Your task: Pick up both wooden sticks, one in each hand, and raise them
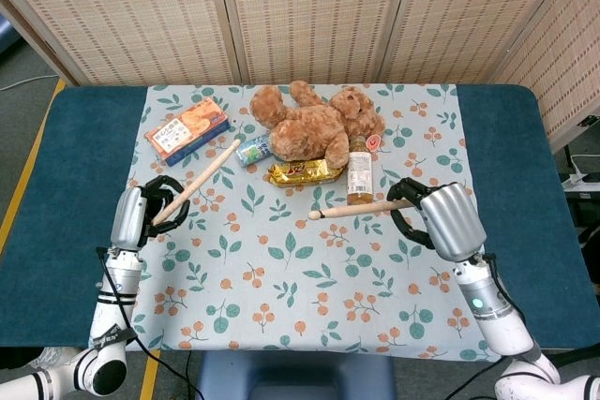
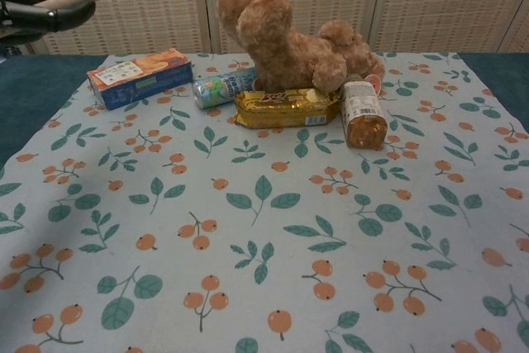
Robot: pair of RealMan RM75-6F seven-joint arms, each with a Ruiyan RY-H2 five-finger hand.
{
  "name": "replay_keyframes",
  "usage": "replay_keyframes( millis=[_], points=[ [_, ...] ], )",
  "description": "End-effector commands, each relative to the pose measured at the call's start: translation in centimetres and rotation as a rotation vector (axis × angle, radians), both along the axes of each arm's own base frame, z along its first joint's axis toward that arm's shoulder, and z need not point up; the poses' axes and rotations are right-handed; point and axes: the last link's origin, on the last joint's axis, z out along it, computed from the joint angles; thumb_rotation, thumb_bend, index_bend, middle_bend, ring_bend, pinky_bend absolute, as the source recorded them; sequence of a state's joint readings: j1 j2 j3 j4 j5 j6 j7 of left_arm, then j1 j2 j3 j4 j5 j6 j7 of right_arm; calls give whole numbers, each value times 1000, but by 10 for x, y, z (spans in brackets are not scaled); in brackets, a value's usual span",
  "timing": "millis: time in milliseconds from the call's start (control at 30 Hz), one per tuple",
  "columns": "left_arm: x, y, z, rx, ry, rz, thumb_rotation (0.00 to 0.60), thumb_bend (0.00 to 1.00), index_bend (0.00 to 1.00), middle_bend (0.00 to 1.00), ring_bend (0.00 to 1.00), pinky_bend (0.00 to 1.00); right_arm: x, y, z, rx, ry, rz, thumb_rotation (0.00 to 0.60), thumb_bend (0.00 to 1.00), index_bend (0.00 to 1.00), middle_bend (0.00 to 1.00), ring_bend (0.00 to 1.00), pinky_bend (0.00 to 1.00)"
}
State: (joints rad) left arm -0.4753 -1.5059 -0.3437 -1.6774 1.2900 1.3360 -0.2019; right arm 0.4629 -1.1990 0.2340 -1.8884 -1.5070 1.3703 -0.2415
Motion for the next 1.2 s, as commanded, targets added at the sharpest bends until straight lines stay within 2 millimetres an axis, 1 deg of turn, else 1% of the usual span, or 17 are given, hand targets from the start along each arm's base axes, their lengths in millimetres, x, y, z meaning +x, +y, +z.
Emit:
replay_keyframes(
  millis=[33,133,267,533,633,933,1200],
  points=[
    [21,-5,7,-20,-121,-62,600,379,687,920,981,1000,5,-8,-7,4,-16,-6,600,1000,800,673,883,1000],
    [31,-5,9,-30,-182,-89,600,379,687,919,981,1000,8,-14,-15,20,-34,-14,600,1000,799,673,883,1000],
    [39,-6,6,-51,-227,-111,600,380,687,920,981,1000,12,-19,-25,33,-50,-22,600,1000,800,673,883,1000],
    [50,-23,-4,-135,-308,-158,600,379,687,920,980,1000,26,-32,-41,45,-57,-31,600,1000,800,673,884,1000],
    [52,-26,-6,-156,-330,-176,600,379,687,920,981,1000,33,-35,-45,46,-64,-34,600,1000,800,673,883,1000],
    [55,-31,-12,-179,-310,-218,600,379,687,920,981,1000,47,-44,-57,55,-89,-58,600,1000,800,673,883,1000],
    [54,-34,-16,-192,-296,-238,600,379,688,920,980,1000,52,-49,-66,61,-79,-80,600,1000,800,673,883,1000]
  ],
)
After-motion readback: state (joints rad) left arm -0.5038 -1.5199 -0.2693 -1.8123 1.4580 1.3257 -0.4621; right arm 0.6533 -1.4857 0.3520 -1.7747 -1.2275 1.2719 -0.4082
